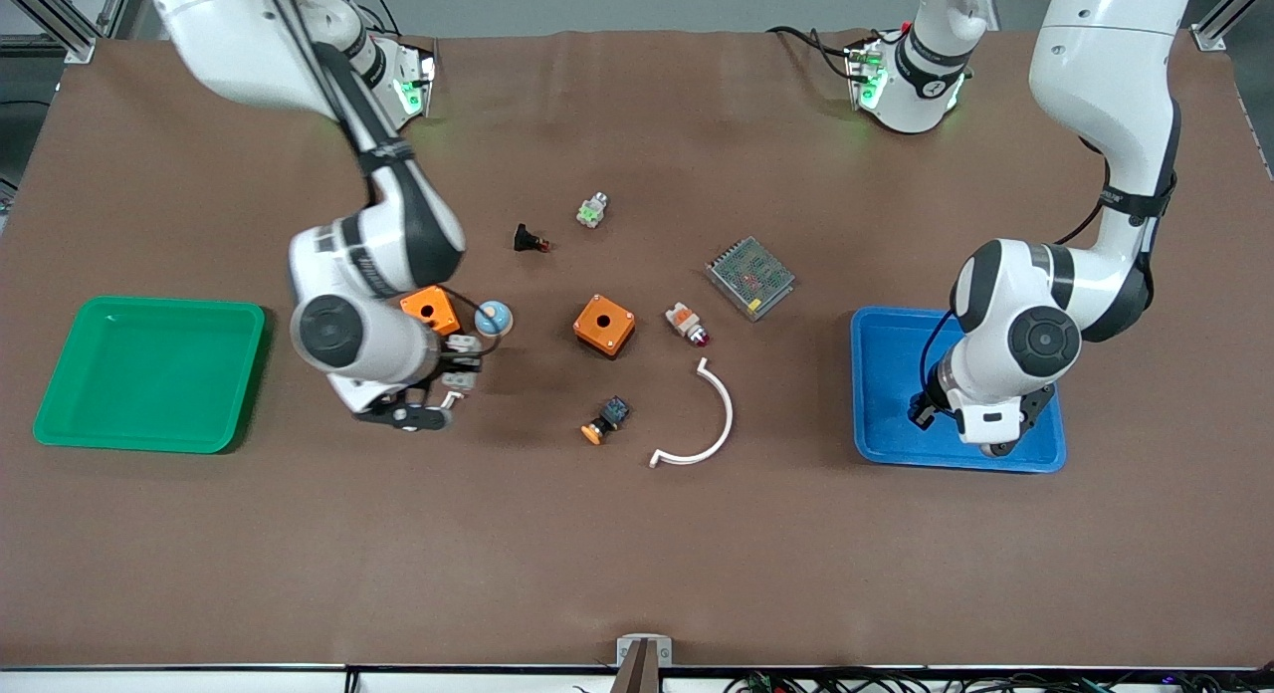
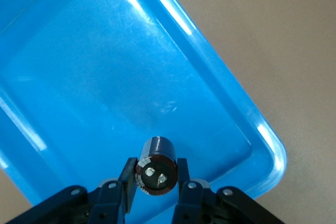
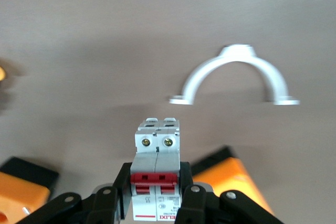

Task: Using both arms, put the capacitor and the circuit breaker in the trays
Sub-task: 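Carry the capacitor over the blue tray while the right gripper carries the breaker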

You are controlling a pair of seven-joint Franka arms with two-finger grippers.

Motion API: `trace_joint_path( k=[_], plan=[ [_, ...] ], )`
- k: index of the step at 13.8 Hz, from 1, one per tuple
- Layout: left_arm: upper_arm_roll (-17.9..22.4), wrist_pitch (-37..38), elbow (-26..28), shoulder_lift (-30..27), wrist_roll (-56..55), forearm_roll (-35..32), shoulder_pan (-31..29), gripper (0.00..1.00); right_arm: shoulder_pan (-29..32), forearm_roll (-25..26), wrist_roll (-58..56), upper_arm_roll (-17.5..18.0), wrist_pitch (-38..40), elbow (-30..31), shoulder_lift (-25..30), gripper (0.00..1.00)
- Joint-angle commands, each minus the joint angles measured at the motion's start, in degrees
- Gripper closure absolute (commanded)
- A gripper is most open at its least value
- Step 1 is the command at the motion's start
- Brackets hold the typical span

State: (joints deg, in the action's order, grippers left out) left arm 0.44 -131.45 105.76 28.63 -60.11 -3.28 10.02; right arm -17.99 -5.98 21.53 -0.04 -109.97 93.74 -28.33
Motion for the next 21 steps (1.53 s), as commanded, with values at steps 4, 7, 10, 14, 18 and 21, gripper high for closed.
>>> trace_joint_path(
  k=[4,7,10,14,18,21],
  plan=[
    [-0.61,-7.33,5.42,-2.26,-0.27,-0.41,-1.06,1.0,14.97,7.74,-19.73,1.1,8.81,-5.23,1.35,0.87],
    [-0.53,-8.12,5.33,-2.18,-0.27,-0.41,-1.06,1.0,22.71,8.0,-32.66,1.01,8.11,-7.25,0.73,0.87],
    [-0.53,-8.21,5.33,-2.09,-0.45,-0.41,-1.06,1.0,28.34,9.13,-38.65,1.01,7.93,-8.04,-0.14,0.87],
    [-0.61,-7.95,5.33,-2.26,-1.94,-0.41,-0.53,1.0,34.5,10.64,-41.92,1.1,2.93,-8.04,-2.51,0.86],
    [-0.96,-7.95,5.33,-2.44,-3.52,-0.41,-0.27,1.0,40.04,10.81,-42.01,1.1,-3.03,-8.04,-6.73,0.84],
    [-1.76,-7.86,5.07,-2.79,-5.01,-0.41,-0.35,1.0,42.5,11.77,-42.01,1.01,-5.16,-7.78,-8.76,0.83]
  ],
)
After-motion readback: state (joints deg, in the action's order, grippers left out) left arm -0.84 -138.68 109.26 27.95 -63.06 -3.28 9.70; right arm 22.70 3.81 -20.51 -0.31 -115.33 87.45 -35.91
